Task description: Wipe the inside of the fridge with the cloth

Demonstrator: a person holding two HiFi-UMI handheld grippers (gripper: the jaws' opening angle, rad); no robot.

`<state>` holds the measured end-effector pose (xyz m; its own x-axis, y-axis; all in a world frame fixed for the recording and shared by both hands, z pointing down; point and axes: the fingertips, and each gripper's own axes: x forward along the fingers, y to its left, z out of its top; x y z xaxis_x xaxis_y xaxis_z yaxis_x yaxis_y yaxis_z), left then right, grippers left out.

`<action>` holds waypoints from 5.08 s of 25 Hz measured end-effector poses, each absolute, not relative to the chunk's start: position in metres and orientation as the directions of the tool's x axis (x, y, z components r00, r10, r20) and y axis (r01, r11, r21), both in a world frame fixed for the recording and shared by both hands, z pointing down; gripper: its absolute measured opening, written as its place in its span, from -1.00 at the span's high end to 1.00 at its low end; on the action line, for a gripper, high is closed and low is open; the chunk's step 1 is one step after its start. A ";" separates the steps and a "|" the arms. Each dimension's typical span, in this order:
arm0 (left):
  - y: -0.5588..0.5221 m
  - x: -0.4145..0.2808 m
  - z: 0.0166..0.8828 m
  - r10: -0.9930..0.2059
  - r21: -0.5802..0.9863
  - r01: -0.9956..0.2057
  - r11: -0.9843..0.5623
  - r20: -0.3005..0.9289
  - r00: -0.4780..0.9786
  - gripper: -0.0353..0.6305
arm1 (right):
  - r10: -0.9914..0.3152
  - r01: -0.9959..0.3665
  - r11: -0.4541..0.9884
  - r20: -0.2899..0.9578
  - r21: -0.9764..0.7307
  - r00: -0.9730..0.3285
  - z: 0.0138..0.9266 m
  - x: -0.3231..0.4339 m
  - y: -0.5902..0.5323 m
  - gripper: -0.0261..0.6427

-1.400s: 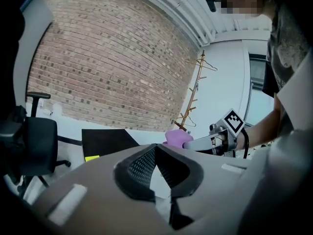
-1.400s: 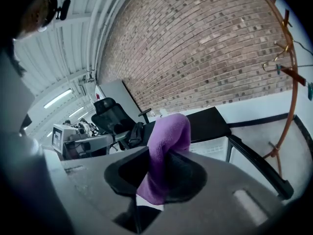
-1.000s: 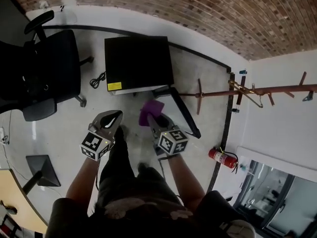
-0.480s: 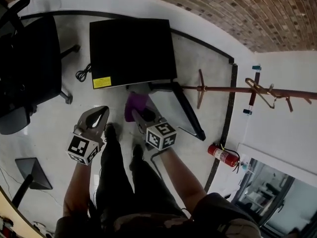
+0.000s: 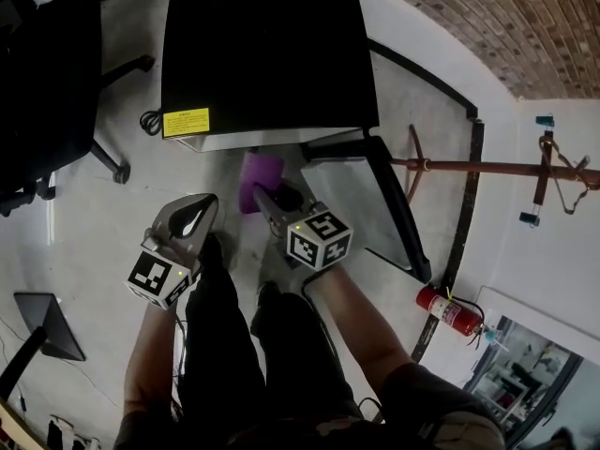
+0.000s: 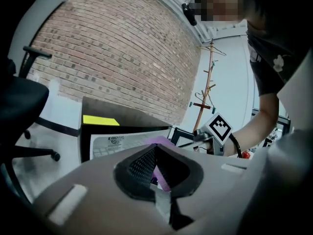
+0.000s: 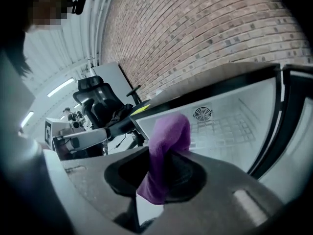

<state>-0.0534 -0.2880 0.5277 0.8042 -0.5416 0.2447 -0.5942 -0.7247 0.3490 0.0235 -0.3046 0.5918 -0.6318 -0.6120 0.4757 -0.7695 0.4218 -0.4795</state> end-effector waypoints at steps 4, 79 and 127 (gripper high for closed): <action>-0.303 -0.066 0.572 -0.621 0.280 -0.674 -0.683 0.263 0.738 0.84 | -0.636 -0.739 0.462 0.397 -0.491 -0.662 0.617 0.016 -0.325 0.70; -0.375 -0.016 0.698 -0.552 0.222 -0.573 -0.789 0.155 0.819 0.84 | -0.853 -0.987 0.124 0.519 0.104 -0.053 0.701 0.171 -0.490 0.69; -0.360 -0.061 0.820 -0.548 0.243 -0.621 -0.745 0.307 0.778 0.84 | -0.557 -0.648 0.609 0.336 -0.457 -0.760 0.844 -0.049 -0.447 0.69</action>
<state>-0.0609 -0.3599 0.8199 0.7778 -0.5483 0.3074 -0.6213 -0.7448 0.2434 -0.0487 -0.4472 0.8440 -0.7599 -0.5567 0.3358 -0.6481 0.6089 -0.4573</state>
